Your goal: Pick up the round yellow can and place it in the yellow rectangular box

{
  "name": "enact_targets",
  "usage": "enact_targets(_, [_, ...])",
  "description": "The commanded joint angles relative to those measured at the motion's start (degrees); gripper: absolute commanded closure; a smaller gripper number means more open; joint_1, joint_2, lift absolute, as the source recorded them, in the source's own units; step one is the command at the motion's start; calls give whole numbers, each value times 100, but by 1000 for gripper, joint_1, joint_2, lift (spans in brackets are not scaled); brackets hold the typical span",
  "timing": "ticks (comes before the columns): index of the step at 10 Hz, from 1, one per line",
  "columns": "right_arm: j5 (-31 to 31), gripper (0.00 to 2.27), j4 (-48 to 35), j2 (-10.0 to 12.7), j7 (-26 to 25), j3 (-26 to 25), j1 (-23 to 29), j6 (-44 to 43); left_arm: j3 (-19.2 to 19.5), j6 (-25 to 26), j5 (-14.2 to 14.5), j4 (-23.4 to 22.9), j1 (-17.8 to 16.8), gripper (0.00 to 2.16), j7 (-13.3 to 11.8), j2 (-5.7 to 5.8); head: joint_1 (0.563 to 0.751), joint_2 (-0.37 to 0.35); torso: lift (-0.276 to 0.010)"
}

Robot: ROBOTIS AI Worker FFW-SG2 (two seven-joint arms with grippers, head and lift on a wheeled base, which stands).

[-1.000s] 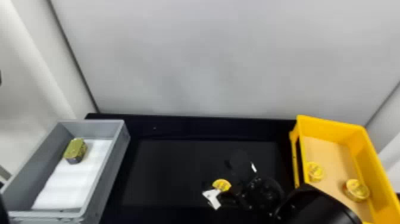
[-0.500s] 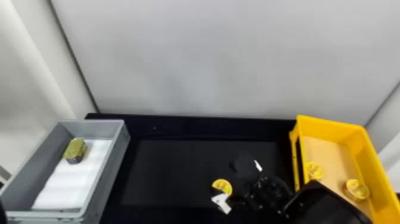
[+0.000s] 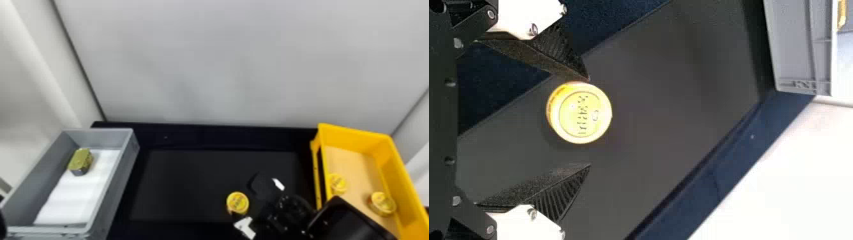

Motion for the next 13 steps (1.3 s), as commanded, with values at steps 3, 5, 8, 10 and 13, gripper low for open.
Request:
enact_targets(3, [-339, 197, 452, 193, -44, 39, -37, -196, 63, -83, 2, 7, -26, 94, -27, -15, 694, 14, -56])
enact_targets(5, [-507, 162, 619, 229, -141, 48, -81, -390, 81, -83, 2, 7, -26, 94, -35, -15, 694, 14, -56])
enact_targets(8, [-445, 145, 513, 237, -202, 66, -90, -284, 98, -83, 2, -2, -26, 94, -44, -15, 694, 14, -56])
enact_targets(10, [-419, 147, 513, 220, -202, 74, -90, -240, 98, -91, 2, -2, -17, 94, -44, -15, 694, 14, -56])
enact_targets(13, [-454, 147, 689, 167, -202, -22, -81, -346, 107, -109, 2, -20, -8, 94, -53, -15, 694, 14, -56])
